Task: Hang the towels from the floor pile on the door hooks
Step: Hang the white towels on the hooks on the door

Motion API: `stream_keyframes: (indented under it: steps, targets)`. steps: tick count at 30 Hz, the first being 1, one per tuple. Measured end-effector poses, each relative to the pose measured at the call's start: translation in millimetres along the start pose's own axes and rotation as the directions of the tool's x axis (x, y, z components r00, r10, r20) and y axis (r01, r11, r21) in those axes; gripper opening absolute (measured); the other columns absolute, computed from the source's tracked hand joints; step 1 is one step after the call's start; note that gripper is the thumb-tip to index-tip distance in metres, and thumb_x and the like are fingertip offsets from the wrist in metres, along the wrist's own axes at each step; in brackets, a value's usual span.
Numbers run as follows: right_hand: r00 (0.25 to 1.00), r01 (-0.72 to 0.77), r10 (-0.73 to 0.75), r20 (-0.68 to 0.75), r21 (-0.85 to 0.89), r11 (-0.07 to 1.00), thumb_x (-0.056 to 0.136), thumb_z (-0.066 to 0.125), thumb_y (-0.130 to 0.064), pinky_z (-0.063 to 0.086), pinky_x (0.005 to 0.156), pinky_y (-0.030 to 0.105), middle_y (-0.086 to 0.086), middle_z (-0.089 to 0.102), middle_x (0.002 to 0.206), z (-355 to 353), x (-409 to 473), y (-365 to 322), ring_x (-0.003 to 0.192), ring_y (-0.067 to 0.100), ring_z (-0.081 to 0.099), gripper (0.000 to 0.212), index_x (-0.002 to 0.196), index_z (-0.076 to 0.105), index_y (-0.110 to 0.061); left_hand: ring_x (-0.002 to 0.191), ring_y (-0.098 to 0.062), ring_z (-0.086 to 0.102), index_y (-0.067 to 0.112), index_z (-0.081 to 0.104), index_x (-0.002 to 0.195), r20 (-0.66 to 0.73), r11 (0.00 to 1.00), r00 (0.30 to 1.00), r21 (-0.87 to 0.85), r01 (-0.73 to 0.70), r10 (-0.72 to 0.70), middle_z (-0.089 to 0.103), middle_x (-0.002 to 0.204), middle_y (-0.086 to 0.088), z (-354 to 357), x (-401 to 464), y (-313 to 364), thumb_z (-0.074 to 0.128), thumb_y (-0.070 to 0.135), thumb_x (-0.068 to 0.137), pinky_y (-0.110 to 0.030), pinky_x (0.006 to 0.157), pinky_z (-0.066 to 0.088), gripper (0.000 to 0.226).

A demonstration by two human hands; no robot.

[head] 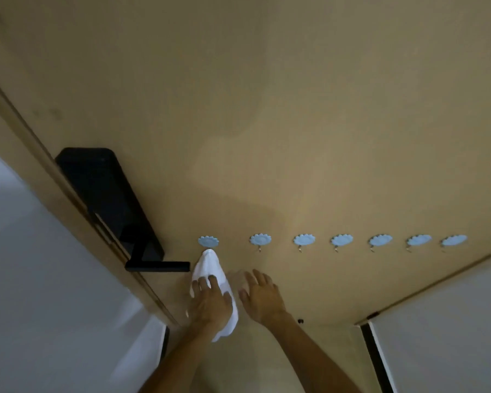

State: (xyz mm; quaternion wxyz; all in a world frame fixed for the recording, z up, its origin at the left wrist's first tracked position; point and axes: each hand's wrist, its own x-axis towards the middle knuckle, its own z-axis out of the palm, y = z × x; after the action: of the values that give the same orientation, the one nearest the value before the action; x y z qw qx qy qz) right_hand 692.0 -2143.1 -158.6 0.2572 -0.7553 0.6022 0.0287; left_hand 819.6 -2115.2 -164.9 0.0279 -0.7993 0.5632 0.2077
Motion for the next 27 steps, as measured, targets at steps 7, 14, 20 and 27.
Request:
stream_keyframes:
  steps: [7, 14, 20, 27]
  targets:
    - [0.945, -0.298, 0.305, -0.116, 0.075, 0.952, 0.097, 0.028, -0.051, 0.009, 0.118, 0.045, 0.003, 0.008, 0.160, -5.7, -109.1, 128.8, 0.147, 0.025, 0.005, 0.060, 0.150, 0.019, -0.024, 0.147, -0.029, 0.003, 0.015, 0.008, 0.151, 0.080, 0.893, 0.910, 0.175, -0.415, 0.407, 0.006, 0.160, -0.009, 42.2, -49.2, 106.0, 0.026, 0.056, 0.094, -0.048, 0.117, 0.004, 0.072]
    - [0.710, -0.633, 0.671, -0.212, 0.224, 0.741, 0.096, 0.030, -0.053, 0.011, 0.117, 0.045, 0.005, 0.013, 0.159, 16.3, -327.0, 288.2, 0.146, 0.025, 0.011, 0.060, 0.148, 0.023, -0.023, 0.148, -0.024, -0.009, 0.021, -0.002, 0.151, 0.300, 0.654, 0.679, 0.196, -0.731, 0.670, -0.007, 0.161, -0.003, 134.5, -203.8, 253.0, 0.027, 0.061, 0.091, -0.053, 0.116, -0.002, 0.078]
    - [0.442, -0.803, 0.884, -0.153, 0.373, 0.466, 0.097, 0.028, -0.052, 0.012, 0.116, 0.047, 0.007, 0.013, 0.159, 72.4, -530.9, 382.0, 0.146, 0.025, 0.011, 0.059, 0.148, 0.025, -0.022, 0.148, -0.024, -0.005, 0.022, 0.003, 0.152, 0.438, 0.382, 0.396, 0.124, -0.916, 0.807, -0.003, 0.160, -0.005, 234.3, -384.4, 348.9, 0.036, 0.057, 0.092, -0.049, 0.117, 0.012, 0.077]
    - [0.193, -0.854, 0.981, -0.016, 0.490, 0.176, 0.095, 0.034, -0.051, 0.019, 0.113, 0.046, 0.006, 0.014, 0.158, 137.8, -674.8, 431.4, 0.144, 0.025, 0.016, 0.059, 0.146, 0.027, -0.024, 0.148, -0.026, -0.004, 0.019, 0.004, 0.152, 0.610, 0.074, 0.196, 0.220, -0.973, 0.767, -0.003, 0.160, -0.007, 311.2, -507.9, 405.9, 0.031, 0.056, 0.093, -0.052, 0.117, 0.005, 0.074]
